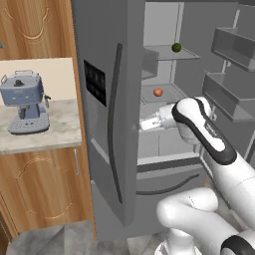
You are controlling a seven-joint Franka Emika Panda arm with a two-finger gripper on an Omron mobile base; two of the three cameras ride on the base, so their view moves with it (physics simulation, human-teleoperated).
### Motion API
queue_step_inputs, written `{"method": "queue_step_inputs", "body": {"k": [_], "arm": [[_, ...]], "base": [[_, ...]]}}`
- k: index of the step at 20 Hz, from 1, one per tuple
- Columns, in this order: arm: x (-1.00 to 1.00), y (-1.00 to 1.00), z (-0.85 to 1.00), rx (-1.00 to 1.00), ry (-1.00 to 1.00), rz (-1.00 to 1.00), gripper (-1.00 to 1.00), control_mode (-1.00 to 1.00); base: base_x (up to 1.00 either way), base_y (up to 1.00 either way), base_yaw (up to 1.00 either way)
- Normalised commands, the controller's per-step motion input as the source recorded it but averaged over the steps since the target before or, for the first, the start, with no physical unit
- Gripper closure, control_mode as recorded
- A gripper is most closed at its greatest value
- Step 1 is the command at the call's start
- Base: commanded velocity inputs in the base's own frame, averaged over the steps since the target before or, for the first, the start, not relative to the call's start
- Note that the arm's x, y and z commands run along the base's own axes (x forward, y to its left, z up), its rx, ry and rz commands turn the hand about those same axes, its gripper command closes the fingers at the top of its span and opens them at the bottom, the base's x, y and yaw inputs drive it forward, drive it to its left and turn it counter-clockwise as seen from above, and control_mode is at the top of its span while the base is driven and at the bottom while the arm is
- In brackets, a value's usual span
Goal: Open the fridge, remove the peach, lime, and chicken drumstick, and place them on any counter.
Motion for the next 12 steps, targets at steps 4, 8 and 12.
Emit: {"method": "queue_step_inputs", "body": {"k": [4, 8, 12], "arm": [[-0.14, 1.00, -0.29, 0.01, 0.00, 0.39, -1.00, -1.00], [-0.62, 1.00, -0.21, 0.00, -0.15, 0.26, -1.00, -1.00], [-0.35, 1.00, -0.05, 0.00, -0.22, 0.13, -1.00, -1.00]], "base": [[0.00, 0.00, 0.00], [0.00, 0.00, 0.00], [0.00, 0.00, 0.00]]}}
